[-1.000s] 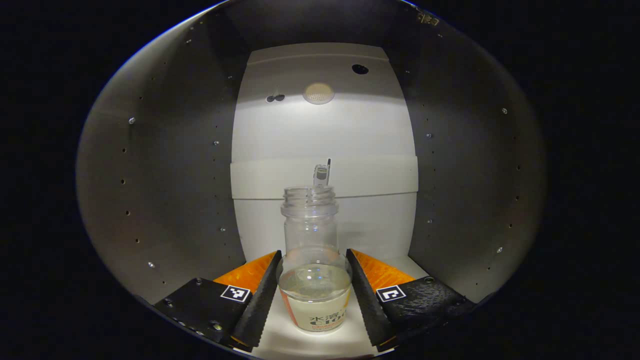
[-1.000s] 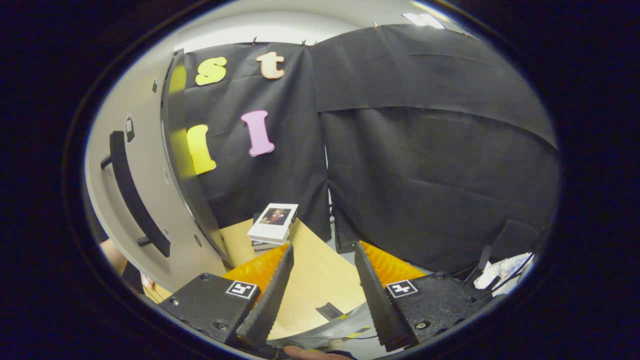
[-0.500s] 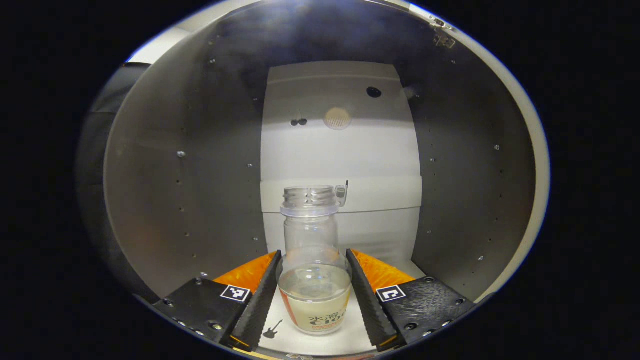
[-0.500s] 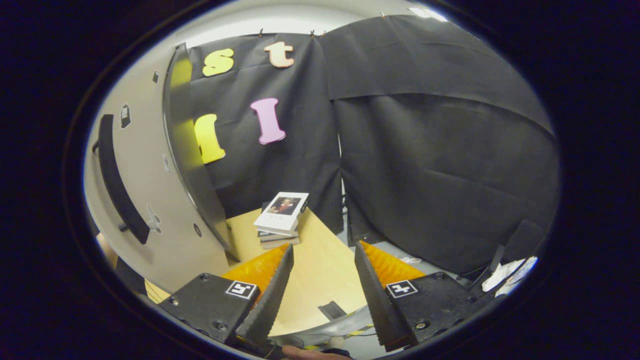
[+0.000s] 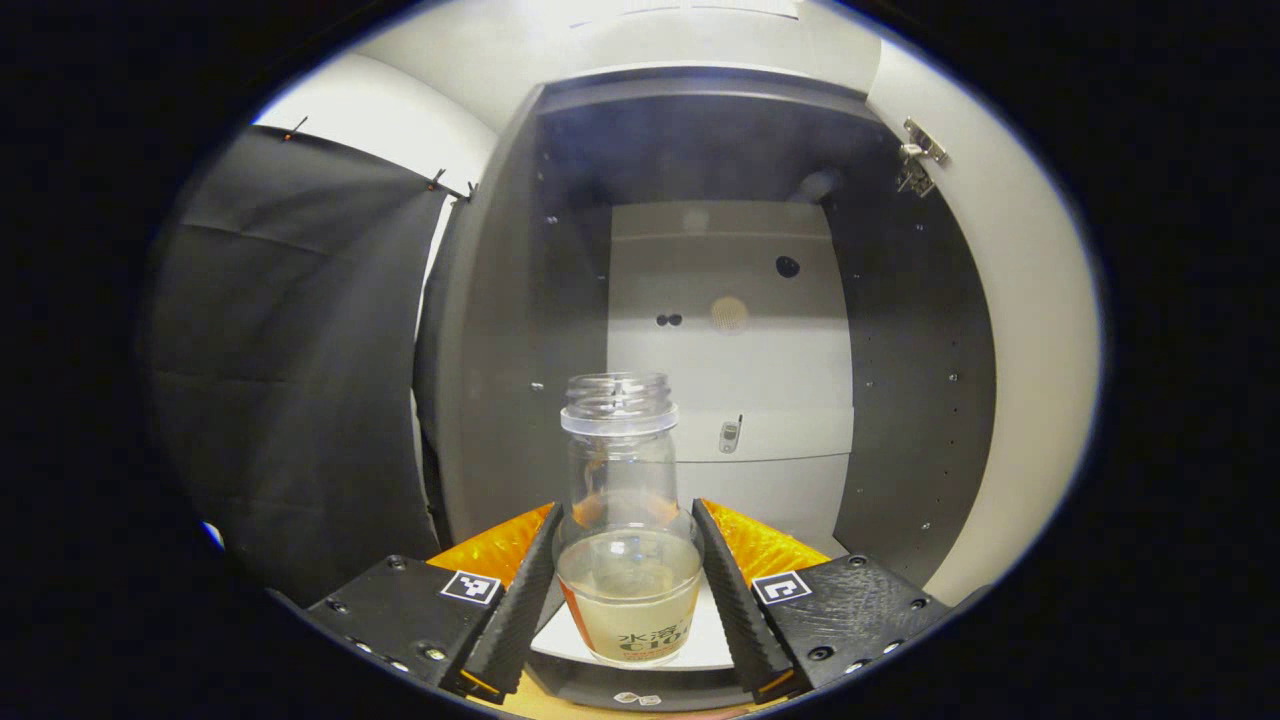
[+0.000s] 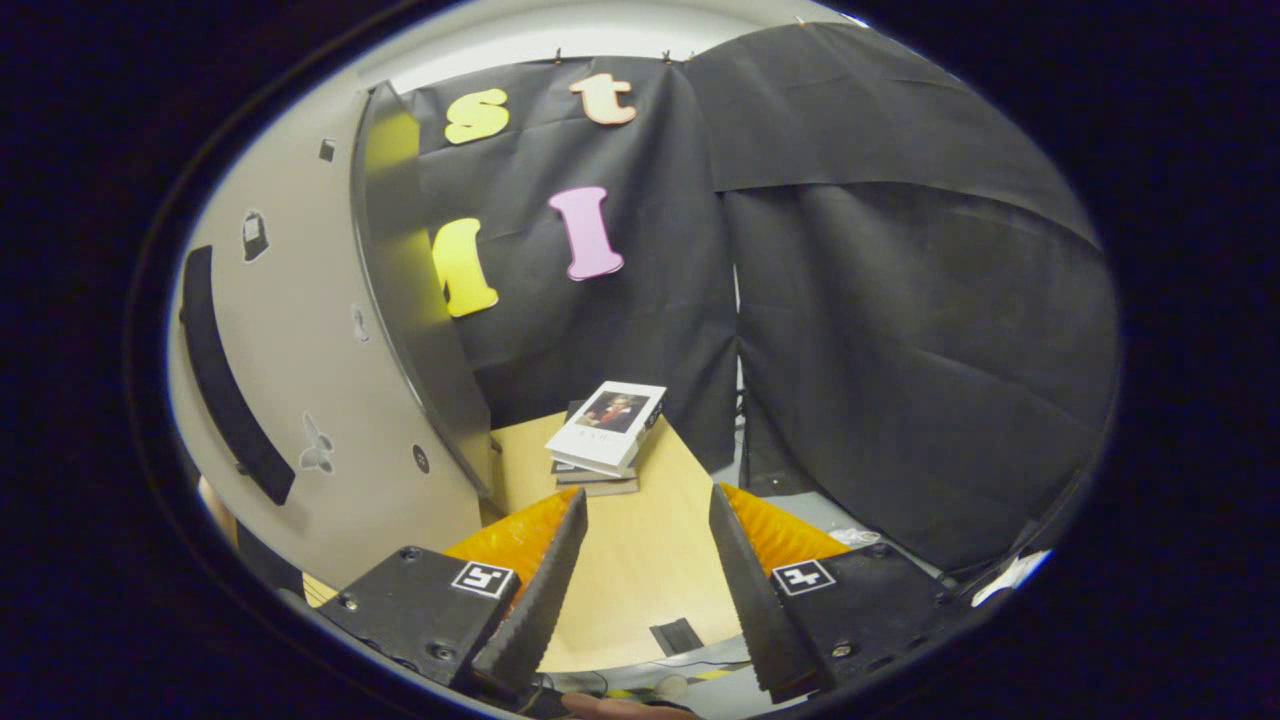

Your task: Open the cabinet door with the right hand, grasp the bottle in the cabinet with the left hand and place it on the coaster, then close the cabinet door with the right hand.

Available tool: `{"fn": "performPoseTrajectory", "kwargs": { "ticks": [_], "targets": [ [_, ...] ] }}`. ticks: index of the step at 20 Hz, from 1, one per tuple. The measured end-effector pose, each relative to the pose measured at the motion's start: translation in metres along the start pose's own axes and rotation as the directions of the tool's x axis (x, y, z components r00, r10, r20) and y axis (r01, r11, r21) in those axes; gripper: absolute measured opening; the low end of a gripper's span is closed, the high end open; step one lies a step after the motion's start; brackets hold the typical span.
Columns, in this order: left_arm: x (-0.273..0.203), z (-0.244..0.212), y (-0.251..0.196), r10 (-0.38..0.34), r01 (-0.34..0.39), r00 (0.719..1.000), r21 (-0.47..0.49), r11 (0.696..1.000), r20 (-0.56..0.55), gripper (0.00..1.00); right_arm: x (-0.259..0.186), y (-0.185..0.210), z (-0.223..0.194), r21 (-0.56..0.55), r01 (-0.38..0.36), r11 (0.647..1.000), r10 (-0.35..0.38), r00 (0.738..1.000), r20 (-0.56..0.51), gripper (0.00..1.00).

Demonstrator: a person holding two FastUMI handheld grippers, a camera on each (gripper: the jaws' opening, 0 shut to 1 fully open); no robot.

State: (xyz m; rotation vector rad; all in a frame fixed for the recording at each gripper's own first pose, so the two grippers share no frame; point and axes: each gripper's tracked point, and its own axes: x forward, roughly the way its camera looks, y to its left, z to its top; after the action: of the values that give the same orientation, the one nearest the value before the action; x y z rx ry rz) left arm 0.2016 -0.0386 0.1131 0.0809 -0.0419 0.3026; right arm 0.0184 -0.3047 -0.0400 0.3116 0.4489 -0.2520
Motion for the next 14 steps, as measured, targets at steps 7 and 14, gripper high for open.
{"fn": "performPoseTrajectory", "kwargs": {
  "ticks": [7, 14],
  "targets": [
    [-0.05, -0.002, 0.038, 0.08, -0.08, 0.997, -0.002, 0.997, -0.014, 0.76, 0.017, 0.022, -0.015, -0.079, -0.087, 0.993, 0.084, 0.996, -0.035, 0.8],
    [-0.1, -0.05, 0.087, 0.183, -0.183, 0.981, 0.008, 0.983, -0.067, 0.76, 0.056, 0.038, -0.027, -0.009, -0.115, 0.993, 0.114, 0.991, -0.076, 0.8]
  ]
}}
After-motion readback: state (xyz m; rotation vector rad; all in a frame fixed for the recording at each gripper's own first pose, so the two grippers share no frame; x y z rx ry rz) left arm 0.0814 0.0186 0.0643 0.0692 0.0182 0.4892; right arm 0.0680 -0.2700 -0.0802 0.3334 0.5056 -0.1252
